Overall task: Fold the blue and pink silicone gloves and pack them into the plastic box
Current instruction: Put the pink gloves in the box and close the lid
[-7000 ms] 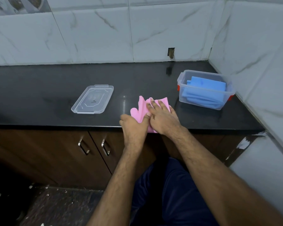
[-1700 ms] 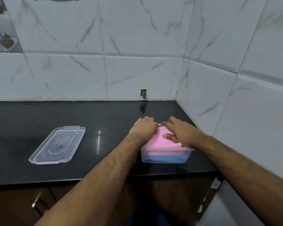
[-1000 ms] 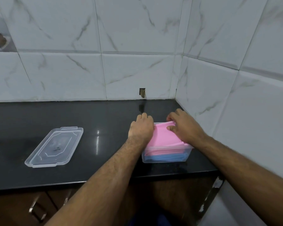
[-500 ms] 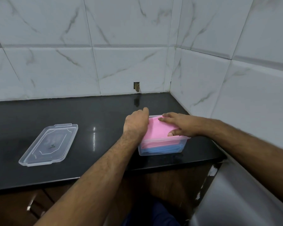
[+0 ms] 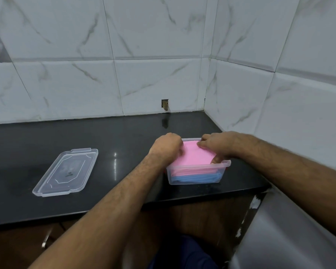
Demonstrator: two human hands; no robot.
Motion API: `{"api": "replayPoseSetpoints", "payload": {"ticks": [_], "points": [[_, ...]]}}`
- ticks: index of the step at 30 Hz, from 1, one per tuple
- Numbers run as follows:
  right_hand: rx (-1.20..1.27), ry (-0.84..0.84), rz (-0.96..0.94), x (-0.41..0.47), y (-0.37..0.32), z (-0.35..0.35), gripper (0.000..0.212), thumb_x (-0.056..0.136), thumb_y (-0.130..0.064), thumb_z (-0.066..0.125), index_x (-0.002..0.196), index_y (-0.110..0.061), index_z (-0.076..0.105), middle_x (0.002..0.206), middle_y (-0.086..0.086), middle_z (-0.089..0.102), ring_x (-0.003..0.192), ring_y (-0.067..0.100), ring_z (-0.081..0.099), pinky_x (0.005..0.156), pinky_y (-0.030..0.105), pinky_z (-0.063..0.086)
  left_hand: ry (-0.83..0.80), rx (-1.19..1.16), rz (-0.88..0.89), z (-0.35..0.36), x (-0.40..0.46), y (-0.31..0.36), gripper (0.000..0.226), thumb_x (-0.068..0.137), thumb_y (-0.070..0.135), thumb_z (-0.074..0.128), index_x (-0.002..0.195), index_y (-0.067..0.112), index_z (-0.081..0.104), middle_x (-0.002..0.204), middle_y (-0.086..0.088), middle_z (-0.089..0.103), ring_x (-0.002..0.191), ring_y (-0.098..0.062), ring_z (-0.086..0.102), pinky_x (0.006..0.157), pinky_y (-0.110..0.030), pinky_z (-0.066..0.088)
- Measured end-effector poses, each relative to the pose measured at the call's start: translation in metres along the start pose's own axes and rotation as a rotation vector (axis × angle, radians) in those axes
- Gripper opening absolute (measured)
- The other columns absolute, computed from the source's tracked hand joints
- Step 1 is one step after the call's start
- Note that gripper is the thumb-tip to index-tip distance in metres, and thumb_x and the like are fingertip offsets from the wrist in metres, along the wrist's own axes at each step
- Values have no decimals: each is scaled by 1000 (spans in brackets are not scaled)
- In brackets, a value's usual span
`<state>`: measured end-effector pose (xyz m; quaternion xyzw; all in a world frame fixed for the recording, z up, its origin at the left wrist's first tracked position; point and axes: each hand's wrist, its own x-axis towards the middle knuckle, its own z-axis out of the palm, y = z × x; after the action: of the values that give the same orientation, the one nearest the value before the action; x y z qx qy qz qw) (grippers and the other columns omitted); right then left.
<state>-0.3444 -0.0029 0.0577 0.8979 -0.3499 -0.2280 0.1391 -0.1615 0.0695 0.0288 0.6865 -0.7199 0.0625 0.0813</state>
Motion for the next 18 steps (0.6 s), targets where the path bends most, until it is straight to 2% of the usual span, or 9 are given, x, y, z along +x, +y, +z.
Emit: {"api": "replayPoseSetpoints", "payload": {"ticks": [4,7,10,12,14,16,18], "points": [[55,-25,-16,1,2,-2,74,86,-43,76,147,-19,43,139,5,50,117,23,57,97,37,51,-223,-56,72,-12,1,-11,47,86,41,79,121,13,67,101,-1,54,94,-20,54,80,-32,43],[83,-52,-15,2,4,-6,72,87,-42,76,147,-20,44,133,4,53,112,22,57,95,35,50,-282,-18,141,-17,2,-17,51,85,40,80,125,12,64,110,-1,51,105,-21,53,92,-34,46],[79,-72,3,3,1,-5,68,88,-40,76,144,-19,44,134,3,49,103,18,55,82,31,48,-291,-1,165,-16,5,-19,55,85,36,80,131,14,61,120,-4,52,107,-20,50,99,-37,47],[92,-94,23,4,-2,-1,74,91,-36,72,151,-17,33,141,4,44,95,15,51,78,30,42,-283,-4,156,-15,6,-19,58,84,34,81,134,14,59,123,-5,52,107,-18,49,100,-36,47],[121,-91,21,4,-3,5,81,94,-33,68,158,-18,20,145,5,39,94,15,48,80,31,42,-267,-70,125,-13,4,-23,66,83,32,83,140,15,55,127,-4,52,112,-18,49,103,-35,45],[154,-49,-2,1,-2,9,83,95,-33,66,159,-18,16,147,8,35,100,17,49,86,31,47,-261,-208,67,-10,0,-27,70,85,34,82,144,15,50,132,-3,50,120,-19,50,108,-35,43],[224,-15,-26,-2,2,12,80,96,-35,65,159,-19,18,145,9,35,103,18,48,94,34,49,-227,-311,12,-3,-3,-26,59,92,34,74,142,14,50,135,-3,47,122,-19,50,110,-37,42]]}}
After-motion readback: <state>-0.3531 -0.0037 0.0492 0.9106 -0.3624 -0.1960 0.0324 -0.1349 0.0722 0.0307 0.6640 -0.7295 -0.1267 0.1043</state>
